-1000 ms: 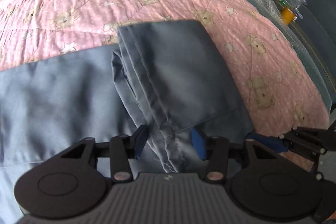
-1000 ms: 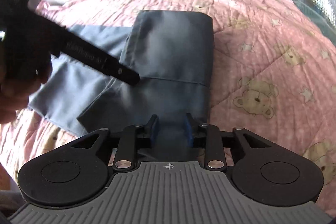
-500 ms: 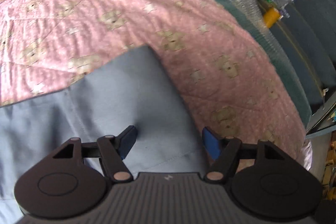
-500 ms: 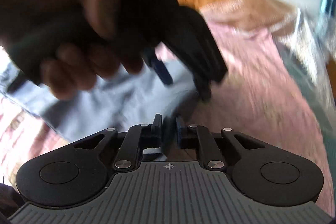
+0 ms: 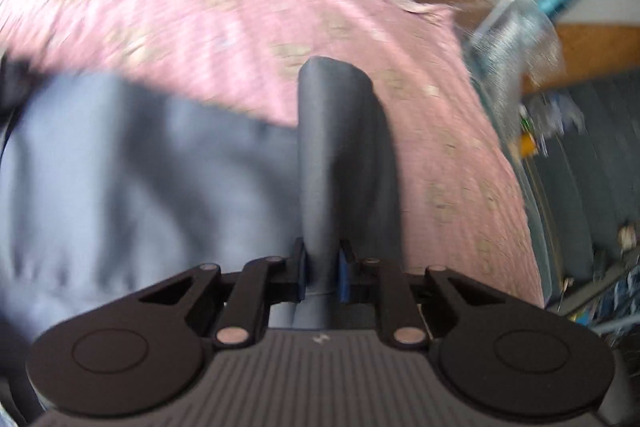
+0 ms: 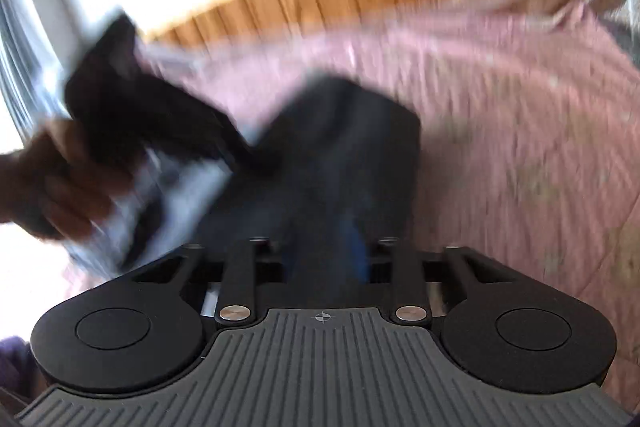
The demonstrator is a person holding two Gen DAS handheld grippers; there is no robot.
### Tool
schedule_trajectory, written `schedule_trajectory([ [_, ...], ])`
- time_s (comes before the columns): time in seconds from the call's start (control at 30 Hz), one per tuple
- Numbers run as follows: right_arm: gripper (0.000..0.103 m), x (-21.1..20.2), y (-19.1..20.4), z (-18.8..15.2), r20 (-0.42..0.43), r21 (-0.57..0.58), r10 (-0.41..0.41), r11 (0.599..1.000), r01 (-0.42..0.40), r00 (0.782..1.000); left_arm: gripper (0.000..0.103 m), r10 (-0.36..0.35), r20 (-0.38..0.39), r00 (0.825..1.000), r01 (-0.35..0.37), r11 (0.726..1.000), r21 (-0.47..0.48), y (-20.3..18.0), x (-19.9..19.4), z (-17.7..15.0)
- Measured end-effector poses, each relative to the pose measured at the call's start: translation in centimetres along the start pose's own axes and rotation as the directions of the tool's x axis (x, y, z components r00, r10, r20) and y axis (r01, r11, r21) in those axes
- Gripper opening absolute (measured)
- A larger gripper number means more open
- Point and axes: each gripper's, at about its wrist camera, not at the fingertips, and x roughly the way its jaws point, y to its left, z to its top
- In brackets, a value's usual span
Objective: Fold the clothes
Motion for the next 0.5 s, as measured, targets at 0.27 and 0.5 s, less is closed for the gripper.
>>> schedule_trajectory([
  [0.27, 0.011, 5.6, 2.5, -2.0, -0.153, -0.183, -0.107, 0.98, 0.079, 0.982, 0.02, 0.07, 0.012, 0.997, -0.07, 0.997, 0.023, 2.2, 1.3, -2.0],
  [0.5, 0.021, 4.1, 1.4, 5.0, -0.181, -0.146, -0.067, 0.988, 0.04, 0.981, 0.027, 0.041, 0.066, 0.997, -0.04, 0.999, -0.019, 2.6, -0.8, -2.5],
])
